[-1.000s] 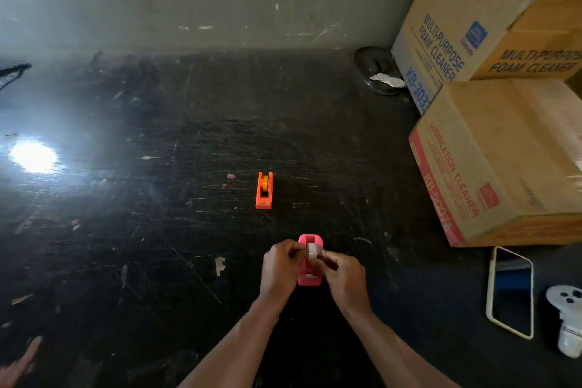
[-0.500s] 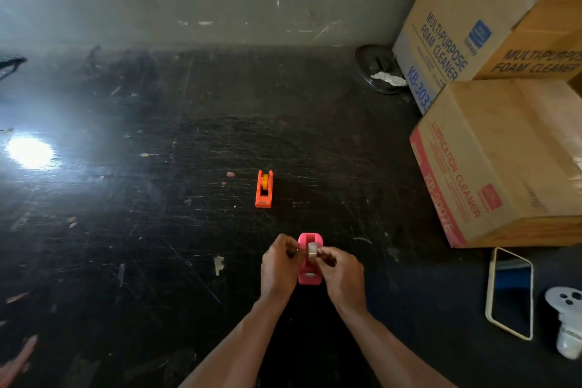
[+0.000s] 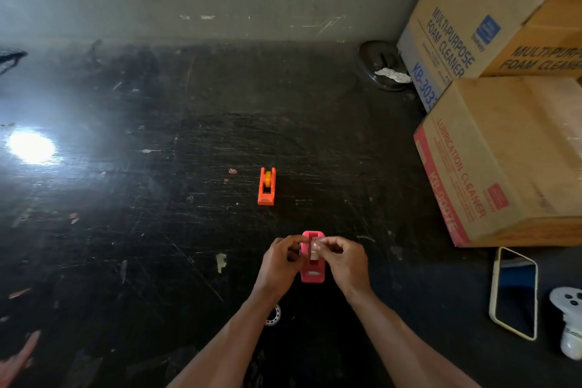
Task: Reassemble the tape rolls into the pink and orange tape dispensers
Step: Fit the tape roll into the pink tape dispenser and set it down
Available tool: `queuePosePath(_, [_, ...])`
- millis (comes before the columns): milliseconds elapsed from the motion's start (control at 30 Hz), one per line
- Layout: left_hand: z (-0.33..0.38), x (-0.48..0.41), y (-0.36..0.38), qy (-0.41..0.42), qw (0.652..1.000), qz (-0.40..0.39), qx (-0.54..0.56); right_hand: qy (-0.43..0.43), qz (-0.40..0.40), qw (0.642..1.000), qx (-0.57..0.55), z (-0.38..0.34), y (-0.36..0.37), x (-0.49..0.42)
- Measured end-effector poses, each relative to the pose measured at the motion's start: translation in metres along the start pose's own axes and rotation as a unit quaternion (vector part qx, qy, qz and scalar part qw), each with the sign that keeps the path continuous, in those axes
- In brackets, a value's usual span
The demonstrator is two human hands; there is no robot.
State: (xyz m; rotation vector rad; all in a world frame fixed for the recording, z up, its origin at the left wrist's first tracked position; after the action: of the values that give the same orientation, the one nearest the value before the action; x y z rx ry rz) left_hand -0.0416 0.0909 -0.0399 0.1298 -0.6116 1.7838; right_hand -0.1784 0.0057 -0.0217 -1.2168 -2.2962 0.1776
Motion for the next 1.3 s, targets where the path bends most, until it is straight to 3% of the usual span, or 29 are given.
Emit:
queuePosePath(333, [0.003,-0.002,0.001,0.045,0.998,-0.020,-0.044,-0.014,-0.056,0.998,-0.031,0.000,-0.005,0.005])
queuePosePath(1067, [-0.006,-0.011,-0.006,0.043,0.997,-0.045,-0.053,-0.123,-0.005,0.975,0.186,0.025,0.000,0.033])
queuePosePath(1300, [-0.011,-0.009,-0.004,0.052,0.994,-0.054,-0.078,-0.139,-0.016,0.970,0.198,0.035,0.004,0.038])
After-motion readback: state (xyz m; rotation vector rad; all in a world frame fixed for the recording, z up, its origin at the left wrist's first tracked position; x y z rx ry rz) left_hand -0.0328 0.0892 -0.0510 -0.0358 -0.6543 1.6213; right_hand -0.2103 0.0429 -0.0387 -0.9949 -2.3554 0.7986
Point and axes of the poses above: each hand's wrist, its own x-axis away from the middle knuckle, its own y-axis out of the palm, z = x × y, the point moved 2 cm from there along -x, towards the middle knuckle, and after that the axes turned 8 degrees about -z, right-handed, at the moved point
